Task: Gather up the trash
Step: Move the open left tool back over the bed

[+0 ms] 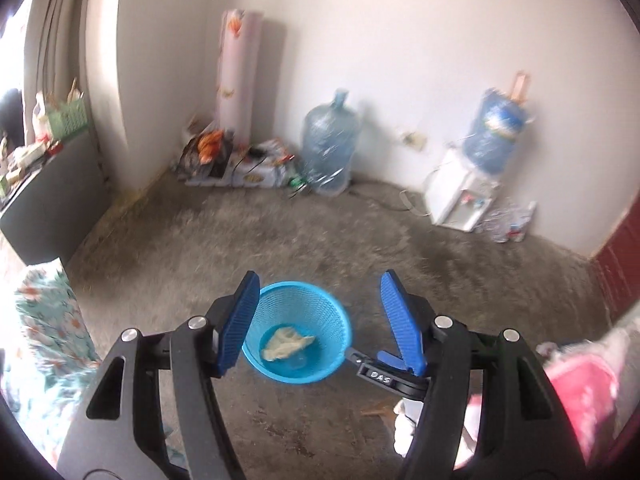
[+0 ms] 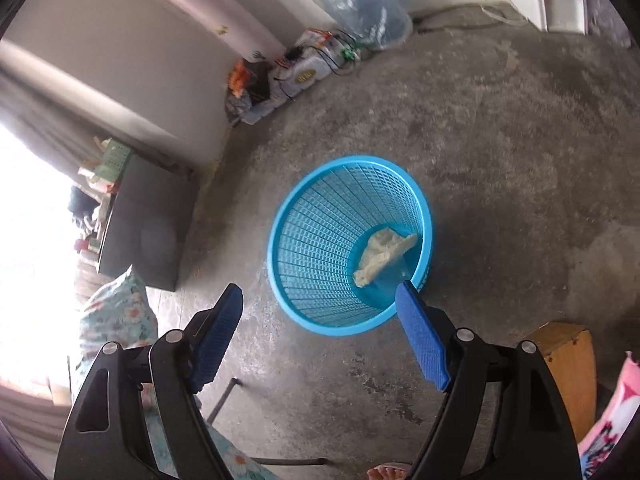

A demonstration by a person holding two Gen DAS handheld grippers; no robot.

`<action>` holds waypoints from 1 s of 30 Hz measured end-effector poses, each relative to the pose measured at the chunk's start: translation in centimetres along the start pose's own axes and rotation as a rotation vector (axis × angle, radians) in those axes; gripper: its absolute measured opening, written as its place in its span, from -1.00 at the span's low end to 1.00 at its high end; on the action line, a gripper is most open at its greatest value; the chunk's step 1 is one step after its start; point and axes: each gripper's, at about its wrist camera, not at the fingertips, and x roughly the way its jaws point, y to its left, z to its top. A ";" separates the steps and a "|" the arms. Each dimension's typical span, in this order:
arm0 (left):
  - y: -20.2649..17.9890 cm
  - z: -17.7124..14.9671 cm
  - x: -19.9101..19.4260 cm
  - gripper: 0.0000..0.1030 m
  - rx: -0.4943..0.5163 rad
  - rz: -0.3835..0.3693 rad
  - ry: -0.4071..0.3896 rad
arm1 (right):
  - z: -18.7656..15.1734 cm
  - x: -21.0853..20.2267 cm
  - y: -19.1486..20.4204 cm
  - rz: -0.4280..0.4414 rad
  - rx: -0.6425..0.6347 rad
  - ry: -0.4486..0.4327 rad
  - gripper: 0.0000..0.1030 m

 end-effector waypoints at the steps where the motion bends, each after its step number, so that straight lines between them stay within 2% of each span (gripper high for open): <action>1: -0.2 -0.3 -2.4 0.16 0.014 -0.014 -0.018 | -0.8 -1.6 1.0 0.002 -0.033 -0.024 0.49; 4: -0.7 -1.6 -8.4 0.23 0.054 -0.035 -0.068 | -2.8 -5.6 3.8 0.004 -0.138 -0.098 0.51; 7: -0.7 -3.8 -14.6 0.23 0.089 -0.030 -0.119 | -5.0 -10.1 7.8 -0.009 -0.287 -0.209 0.67; 10: -0.3 -6.3 -19.8 0.24 0.073 -0.023 -0.137 | -6.7 -14.0 11.2 -0.002 -0.413 -0.322 0.84; 12: 0.1 -8.0 -23.0 0.26 0.052 -0.002 -0.158 | -8.2 -16.6 13.4 0.026 -0.487 -0.400 0.87; 15: 1.3 -11.1 -28.0 0.32 0.012 0.053 -0.215 | -9.8 -19.4 15.7 0.067 -0.559 -0.439 0.87; 19: 3.1 -15.4 -33.3 0.36 -0.055 0.170 -0.272 | -11.4 -22.3 17.5 0.150 -0.606 -0.409 0.87; 25: 5.8 -22.1 -38.2 0.38 -0.145 0.319 -0.310 | -13.4 -24.6 19.8 0.340 -0.638 -0.268 0.87; 28: 7.0 -25.4 -39.3 0.38 -0.186 0.356 -0.318 | -15.0 -23.6 21.5 0.428 -0.654 -0.153 0.87; 30: 7.6 -27.1 -39.3 0.38 -0.215 0.352 -0.313 | -16.3 -23.0 22.6 0.469 -0.664 -0.098 0.87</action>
